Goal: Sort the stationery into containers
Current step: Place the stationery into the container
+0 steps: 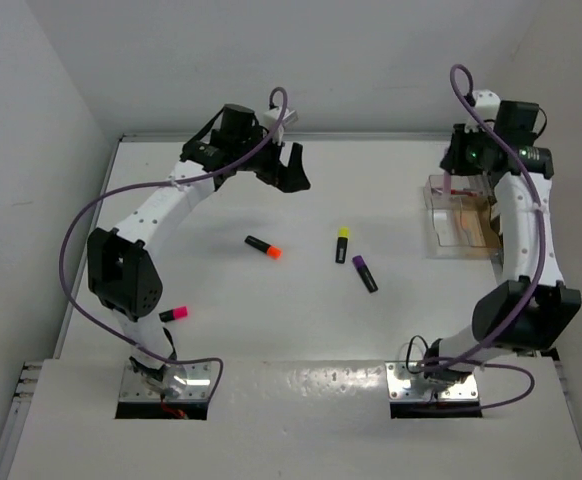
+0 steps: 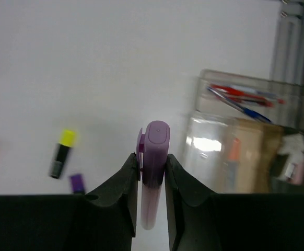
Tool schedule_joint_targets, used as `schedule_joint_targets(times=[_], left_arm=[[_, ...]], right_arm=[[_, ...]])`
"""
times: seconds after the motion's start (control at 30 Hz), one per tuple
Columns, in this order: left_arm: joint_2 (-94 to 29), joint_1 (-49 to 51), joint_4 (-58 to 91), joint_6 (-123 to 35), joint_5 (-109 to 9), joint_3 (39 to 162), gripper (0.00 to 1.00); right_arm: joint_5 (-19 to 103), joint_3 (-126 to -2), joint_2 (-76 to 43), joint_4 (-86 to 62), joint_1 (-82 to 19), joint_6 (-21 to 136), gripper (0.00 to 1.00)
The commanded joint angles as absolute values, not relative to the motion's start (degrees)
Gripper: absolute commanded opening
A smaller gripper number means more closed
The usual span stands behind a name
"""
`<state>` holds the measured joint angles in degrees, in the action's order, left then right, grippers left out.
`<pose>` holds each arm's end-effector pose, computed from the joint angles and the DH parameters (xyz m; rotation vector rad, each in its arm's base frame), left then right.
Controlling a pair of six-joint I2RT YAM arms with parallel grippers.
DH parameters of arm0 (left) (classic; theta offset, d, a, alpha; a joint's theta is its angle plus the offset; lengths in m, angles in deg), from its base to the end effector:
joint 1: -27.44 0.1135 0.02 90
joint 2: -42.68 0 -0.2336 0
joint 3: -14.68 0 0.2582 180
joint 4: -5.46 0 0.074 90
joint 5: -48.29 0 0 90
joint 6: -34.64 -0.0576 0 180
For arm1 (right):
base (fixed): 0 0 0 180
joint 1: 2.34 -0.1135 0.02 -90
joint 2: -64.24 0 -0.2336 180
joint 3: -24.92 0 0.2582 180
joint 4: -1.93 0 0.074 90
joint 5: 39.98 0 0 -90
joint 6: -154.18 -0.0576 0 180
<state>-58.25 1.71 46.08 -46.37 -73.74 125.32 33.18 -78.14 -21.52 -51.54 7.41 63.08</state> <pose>0.3689 -0.2117 0.3233 0.6543 2.0612 -0.9458 0.3512 -0.0434 0.3470 0.0429 2.1804 0.2377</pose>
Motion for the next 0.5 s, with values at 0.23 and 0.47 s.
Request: schedule_joint_targets(times=[0.23, 0.47], left_arm=[[-57.43, 5.12, 51.95, -55.10, -75.20, 123.65, 1.00], [-56.64, 5.91, 49.04, -52.81, -67.65, 120.66, 1.00]], right_arm=[[44.04, -77.19, -33.39, -58.71, 19.18, 90.37, 0.00], [44.48, -74.65, -39.02, -52.47, 21.65, 90.82, 0.00]])
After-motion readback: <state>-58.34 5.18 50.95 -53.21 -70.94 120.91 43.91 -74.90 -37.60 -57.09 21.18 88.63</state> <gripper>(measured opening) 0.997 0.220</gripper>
